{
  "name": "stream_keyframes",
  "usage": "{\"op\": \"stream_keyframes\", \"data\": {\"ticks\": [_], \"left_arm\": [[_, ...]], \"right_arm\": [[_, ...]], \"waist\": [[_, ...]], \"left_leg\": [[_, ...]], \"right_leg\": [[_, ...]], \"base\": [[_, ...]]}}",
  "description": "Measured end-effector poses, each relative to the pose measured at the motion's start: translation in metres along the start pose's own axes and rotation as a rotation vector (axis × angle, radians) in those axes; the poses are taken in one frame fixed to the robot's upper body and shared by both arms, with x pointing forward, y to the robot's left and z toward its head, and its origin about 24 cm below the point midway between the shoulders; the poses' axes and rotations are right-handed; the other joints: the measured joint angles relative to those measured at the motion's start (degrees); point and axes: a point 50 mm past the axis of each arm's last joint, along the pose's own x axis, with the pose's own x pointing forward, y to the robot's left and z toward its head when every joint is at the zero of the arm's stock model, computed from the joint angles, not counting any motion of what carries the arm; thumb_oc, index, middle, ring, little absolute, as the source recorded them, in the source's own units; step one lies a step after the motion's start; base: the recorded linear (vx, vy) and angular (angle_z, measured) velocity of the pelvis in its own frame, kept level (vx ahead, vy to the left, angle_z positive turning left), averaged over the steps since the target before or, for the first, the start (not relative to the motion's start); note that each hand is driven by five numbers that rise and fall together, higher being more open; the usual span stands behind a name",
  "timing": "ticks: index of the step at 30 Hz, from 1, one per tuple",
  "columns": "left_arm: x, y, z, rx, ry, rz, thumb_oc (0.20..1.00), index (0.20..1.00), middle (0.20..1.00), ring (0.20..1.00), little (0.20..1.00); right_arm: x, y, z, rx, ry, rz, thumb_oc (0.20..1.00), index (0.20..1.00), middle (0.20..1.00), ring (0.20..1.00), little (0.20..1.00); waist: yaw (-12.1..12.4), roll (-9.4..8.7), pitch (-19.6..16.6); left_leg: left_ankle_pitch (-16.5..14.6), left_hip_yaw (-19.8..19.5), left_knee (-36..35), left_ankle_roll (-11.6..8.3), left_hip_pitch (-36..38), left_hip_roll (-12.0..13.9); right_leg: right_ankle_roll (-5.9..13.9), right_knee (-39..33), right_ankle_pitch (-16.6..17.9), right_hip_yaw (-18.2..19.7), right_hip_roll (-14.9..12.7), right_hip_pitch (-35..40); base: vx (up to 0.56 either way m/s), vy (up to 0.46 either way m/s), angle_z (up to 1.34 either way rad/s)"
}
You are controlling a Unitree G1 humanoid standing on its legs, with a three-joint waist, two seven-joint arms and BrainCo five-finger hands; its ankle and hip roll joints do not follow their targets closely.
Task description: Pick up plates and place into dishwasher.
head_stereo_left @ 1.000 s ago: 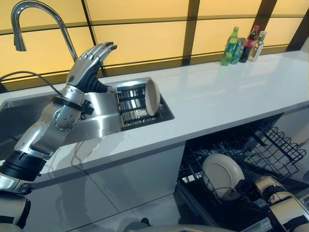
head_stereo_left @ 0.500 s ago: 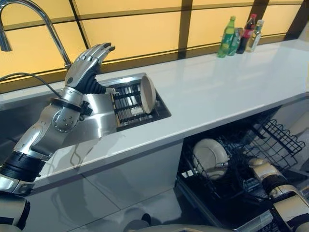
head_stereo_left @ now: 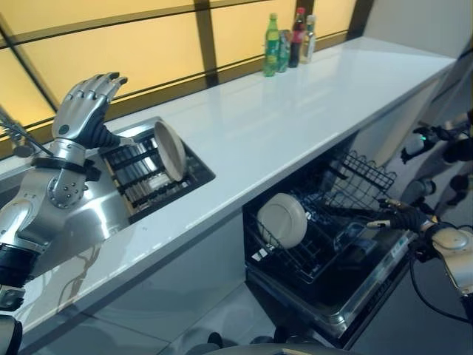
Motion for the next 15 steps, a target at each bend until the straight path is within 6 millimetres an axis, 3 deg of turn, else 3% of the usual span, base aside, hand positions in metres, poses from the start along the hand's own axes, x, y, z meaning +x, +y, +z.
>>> {"op": "stream_keyframes", "data": {"ticks": [3, 10, 15], "left_arm": [[-0.002, -0.003, -0.010, 0.037, 0.040, -0.018, 1.000, 1.000, 1.000, 1.000, 1.000], [-0.009, -0.015, -0.028, 0.205, 0.066, -0.080, 1.000, 1.000, 1.000, 1.000, 1.000], [-0.008, -0.028, -0.036, 0.283, 0.065, -0.164, 1.000, 1.000, 1.000, 1.000, 1.000]], "right_arm": [[-0.003, 0.005, 0.005, 0.139, -0.092, 0.000, 1.000, 1.000, 1.000, 1.000, 1.000], [-0.007, 0.045, 0.028, 0.514, -0.407, 0.116, 1.000, 1.000, 1.000, 1.000, 1.000], [-0.009, 0.045, 0.035, 0.554, -0.491, 0.144, 1.000, 1.000, 1.000, 1.000, 1.000]], "waist": [[-2.05, -0.03, 0.17], [-4.04, 0.52, 0.43], [-4.30, 1.79, 0.32]], "left_leg": [[-0.32, 0.68, -0.01, 0.11, 0.76, -0.21], [-0.49, 2.31, -0.02, 0.05, 0.61, -0.38], [-0.23, 3.43, -0.01, 0.44, -1.70, -0.81]], "right_leg": [[0.07, 0.00, 0.23, 0.82, -0.16, 0.09], [0.45, 0.00, 0.66, 2.40, -0.26, -0.85], [0.58, 0.02, 1.58, 3.43, -0.63, -3.56]], "base": [[0.09, 0.084, -0.14], [0.03, 0.098, -0.11], [-0.07, 0.101, -0.12]]}}
